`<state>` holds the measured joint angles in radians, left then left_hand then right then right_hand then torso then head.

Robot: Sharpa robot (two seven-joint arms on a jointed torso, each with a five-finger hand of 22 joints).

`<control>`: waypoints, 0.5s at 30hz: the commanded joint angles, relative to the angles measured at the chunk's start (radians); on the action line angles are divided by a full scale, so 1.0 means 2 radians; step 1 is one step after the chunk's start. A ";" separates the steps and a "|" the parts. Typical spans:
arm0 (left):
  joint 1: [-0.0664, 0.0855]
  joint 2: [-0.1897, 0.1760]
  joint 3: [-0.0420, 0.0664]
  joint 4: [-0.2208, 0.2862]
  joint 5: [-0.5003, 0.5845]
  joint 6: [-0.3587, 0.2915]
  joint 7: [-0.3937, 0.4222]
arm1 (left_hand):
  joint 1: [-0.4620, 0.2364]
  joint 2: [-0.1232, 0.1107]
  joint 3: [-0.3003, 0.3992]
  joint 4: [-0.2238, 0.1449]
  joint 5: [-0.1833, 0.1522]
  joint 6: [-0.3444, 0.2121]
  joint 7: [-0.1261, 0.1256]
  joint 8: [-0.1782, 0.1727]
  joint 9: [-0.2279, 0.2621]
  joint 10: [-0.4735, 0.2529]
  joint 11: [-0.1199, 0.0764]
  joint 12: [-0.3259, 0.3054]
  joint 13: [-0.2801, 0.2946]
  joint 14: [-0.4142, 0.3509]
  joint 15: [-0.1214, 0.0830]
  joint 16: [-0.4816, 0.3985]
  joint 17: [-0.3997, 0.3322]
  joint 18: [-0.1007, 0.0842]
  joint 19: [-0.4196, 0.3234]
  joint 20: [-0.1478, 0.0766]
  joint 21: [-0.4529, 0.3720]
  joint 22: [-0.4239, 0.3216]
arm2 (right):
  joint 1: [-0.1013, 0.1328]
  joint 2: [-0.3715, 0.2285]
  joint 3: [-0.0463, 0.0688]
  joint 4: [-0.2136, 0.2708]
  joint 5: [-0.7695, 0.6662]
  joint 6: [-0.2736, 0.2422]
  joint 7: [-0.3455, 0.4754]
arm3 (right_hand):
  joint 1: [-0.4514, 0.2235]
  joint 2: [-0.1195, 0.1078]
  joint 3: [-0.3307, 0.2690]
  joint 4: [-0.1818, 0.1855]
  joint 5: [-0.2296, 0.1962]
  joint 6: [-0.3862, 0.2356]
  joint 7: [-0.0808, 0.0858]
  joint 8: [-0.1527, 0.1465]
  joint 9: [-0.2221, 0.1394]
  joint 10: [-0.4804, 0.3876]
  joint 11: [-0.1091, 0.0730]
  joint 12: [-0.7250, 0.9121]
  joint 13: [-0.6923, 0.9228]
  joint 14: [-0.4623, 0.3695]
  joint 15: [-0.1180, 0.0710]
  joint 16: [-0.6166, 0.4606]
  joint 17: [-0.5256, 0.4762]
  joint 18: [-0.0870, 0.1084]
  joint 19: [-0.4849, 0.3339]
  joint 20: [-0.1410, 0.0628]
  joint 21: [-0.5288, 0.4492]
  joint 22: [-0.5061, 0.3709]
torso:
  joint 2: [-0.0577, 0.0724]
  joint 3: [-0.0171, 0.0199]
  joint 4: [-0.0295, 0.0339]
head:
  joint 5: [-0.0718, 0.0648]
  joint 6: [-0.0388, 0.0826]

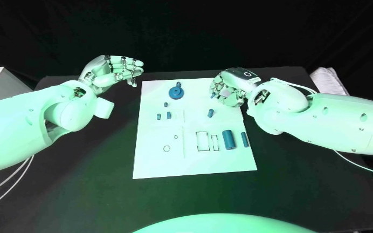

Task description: Assemble the parts on the task board

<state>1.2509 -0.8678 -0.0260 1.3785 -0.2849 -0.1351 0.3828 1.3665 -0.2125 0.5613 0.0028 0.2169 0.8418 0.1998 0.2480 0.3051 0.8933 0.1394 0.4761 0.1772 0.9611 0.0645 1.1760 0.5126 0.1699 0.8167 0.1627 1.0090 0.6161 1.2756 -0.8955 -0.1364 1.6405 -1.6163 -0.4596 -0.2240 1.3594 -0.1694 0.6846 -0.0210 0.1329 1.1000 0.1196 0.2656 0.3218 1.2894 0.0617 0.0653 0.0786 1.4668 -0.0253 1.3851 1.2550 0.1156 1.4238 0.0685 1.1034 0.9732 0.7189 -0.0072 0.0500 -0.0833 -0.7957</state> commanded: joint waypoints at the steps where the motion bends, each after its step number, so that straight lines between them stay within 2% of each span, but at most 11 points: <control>1: 0.000 0.001 0.000 0.003 -0.001 0.002 0.001 | 0.002 0.003 -0.003 0.001 0.003 -0.004 0.000 0.001 0.000 -0.002 0.000 0.003 0.000 0.003 0.002 0.003 0.000 0.007 0.004 0.001 -0.002 -0.001 | -0.004 0.005 0.000 0.023 0.008 -0.002 0.006 | -0.002 0.003 0.003 -0.001 0.002 0.001 0.001 0.003 0.002 0.009 -0.005 0.000 0.000 0.027 -0.002 0.002 0.000 -0.006 0.005 0.000 0.006 0.007 | 0.000 -0.0004 0.0011 | 0.005 -0.001; 4: 0.000 0.002 0.000 0.004 -0.001 0.003 0.001 | 0.002 0.003 -0.003 0.001 0.003 -0.004 0.000 0.001 0.000 -0.002 0.000 0.003 0.000 0.003 0.002 0.003 0.000 0.007 0.004 0.001 -0.002 -0.001 | -0.008 0.013 -0.001 0.038 0.001 0.000 0.006 | -0.003 0.003 0.003 -0.001 0.002 0.000 0.001 0.003 0.003 0.009 -0.004 0.000 0.000 0.027 -0.002 0.002 -0.001 -0.006 0.005 0.000 0.006 0.007 | 0.000 -0.0010 0.0008 | 0.009 -0.001; 5: 0.000 0.002 0.000 0.005 -0.001 0.003 0.001 | 0.002 0.003 -0.003 0.001 0.003 -0.004 0.000 0.001 0.000 -0.002 0.000 0.003 0.000 0.003 0.002 0.003 0.000 0.007 0.004 0.001 -0.002 -0.001 | -0.009 0.017 -0.001 0.042 -0.003 0.001 0.006 | -0.003 0.003 0.003 -0.001 0.002 0.000 0.001 0.003 0.003 0.009 -0.004 0.000 0.000 0.027 -0.002 0.002 -0.001 -0.006 0.004 0.000 0.006 0.007 | -0.001 -0.0013 0.0005 | 0.013 -0.002; 8: 0.000 0.003 0.000 0.006 -0.001 0.003 0.000 | 0.002 0.003 -0.003 0.001 0.003 -0.005 0.000 0.001 -0.001 -0.004 0.000 0.003 0.000 0.003 0.002 0.003 0.000 0.007 0.004 0.001 -0.002 -0.001 | -0.014 0.028 -0.003 0.050 -0.012 0.004 0.005 | -0.003 0.002 0.004 -0.002 0.003 0.000 0.001 0.003 0.003 0.009 -0.004 0.000 0.000 0.026 -0.002 0.001 -0.001 -0.006 0.004 0.000 0.006 0.007 | 0.000 -0.0014 0.0002 | 0.017 -0.003; 15: 0.000 0.005 0.000 0.008 -0.001 0.004 -0.001 | 0.002 0.003 -0.003 0.001 0.003 -0.005 0.000 0.001 -0.001 -0.004 0.000 0.003 0.000 0.003 0.002 0.003 0.000 0.007 0.004 0.001 -0.002 -0.001 | -0.030 0.057 -0.009 0.050 -0.029 0.014 0.002 | -0.003 0.002 0.004 -0.002 0.003 0.000 0.001 0.003 0.004 0.008 -0.004 0.000 0.000 0.026 -0.002 0.000 -0.003 -0.006 0.004 0.000 0.004 0.005 | 0.000 -0.0018 0.0008 | 0.029 -0.005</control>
<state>1.2508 -0.8614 -0.0260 1.3906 -0.2850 -0.1349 0.3786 1.3665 -0.2125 0.5614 0.0029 0.2170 0.8382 0.2034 0.2480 0.3051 0.8934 0.1394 0.4761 0.1771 0.9611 0.0645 1.1760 0.5127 0.1699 0.8167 0.1627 1.0090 0.6154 1.2203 -0.7875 -0.1528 1.7417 -1.6354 -0.4523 -0.2227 1.3594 -0.1698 0.6860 -0.0249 0.1357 1.0983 0.1202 0.2692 0.3282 1.2894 0.0616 0.0632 0.0782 1.4668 -0.0252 1.3851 1.2493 0.1157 1.4292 0.0664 1.1127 0.9844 0.7182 -0.0103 0.0510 -0.0338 -0.8034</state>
